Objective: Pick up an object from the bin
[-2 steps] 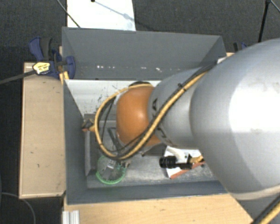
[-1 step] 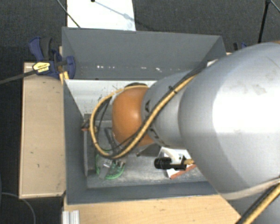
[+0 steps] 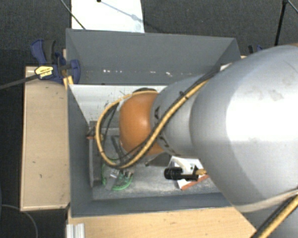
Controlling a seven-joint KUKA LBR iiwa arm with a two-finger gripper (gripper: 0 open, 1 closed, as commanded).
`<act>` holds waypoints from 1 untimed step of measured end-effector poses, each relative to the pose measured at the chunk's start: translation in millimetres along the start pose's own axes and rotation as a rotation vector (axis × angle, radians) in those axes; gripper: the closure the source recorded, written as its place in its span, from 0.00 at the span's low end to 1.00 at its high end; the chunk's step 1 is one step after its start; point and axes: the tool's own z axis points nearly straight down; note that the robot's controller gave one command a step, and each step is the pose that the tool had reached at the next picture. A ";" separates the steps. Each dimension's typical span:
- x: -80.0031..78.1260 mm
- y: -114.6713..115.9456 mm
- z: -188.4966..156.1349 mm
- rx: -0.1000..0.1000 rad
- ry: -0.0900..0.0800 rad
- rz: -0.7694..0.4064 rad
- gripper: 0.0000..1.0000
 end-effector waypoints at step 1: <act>0.4 -0.3 -4.5 0.001 0.000 0.000 1.00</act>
Offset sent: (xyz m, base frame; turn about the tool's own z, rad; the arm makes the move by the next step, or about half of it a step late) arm 0.0001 0.0001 0.0871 0.0000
